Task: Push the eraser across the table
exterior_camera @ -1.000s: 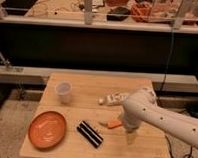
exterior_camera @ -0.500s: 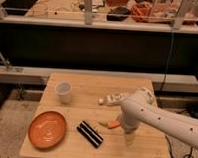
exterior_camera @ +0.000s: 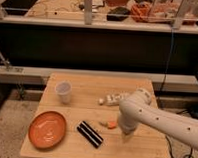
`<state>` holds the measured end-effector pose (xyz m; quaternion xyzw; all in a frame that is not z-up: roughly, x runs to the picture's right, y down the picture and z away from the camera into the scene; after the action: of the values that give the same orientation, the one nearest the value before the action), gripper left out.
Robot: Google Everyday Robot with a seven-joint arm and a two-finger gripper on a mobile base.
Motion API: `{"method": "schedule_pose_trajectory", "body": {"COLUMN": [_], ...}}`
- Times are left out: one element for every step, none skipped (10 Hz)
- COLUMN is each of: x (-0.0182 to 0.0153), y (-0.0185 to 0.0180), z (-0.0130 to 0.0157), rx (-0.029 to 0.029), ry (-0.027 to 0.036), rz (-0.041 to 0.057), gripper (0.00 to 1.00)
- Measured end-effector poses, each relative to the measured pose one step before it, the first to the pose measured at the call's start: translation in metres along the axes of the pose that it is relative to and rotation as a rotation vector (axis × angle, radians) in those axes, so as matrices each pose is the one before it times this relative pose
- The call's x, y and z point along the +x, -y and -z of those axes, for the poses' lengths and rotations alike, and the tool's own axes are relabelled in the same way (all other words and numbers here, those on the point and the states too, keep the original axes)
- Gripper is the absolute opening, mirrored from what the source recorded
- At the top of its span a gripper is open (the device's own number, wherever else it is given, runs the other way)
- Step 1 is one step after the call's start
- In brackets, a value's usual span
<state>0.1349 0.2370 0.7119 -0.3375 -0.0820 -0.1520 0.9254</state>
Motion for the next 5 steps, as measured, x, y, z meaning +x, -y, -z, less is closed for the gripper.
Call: {"method": "schedule_pose_trajectory", "body": {"x": [-0.00037, -0.00056, -0.00089, -0.00189, -0.00414], "y": [-0.00108, -0.0012, -0.00088, 0.00062, 0.00463], "z": [-0.00141, -0.00251, -0.00249, -0.00352, -0.00604], "rx": [-0.00358, -0.00381, -0.00367, 0.00024, 0.0045], "ry": [0.00092, 0.00199, 0.0021, 0.00483, 0.00247], "rz": [0.00188, 0.00445, 0.00572, 0.00961, 0.01297], "gripper": [0.37, 0.27, 0.17, 0.08, 0.02]}}
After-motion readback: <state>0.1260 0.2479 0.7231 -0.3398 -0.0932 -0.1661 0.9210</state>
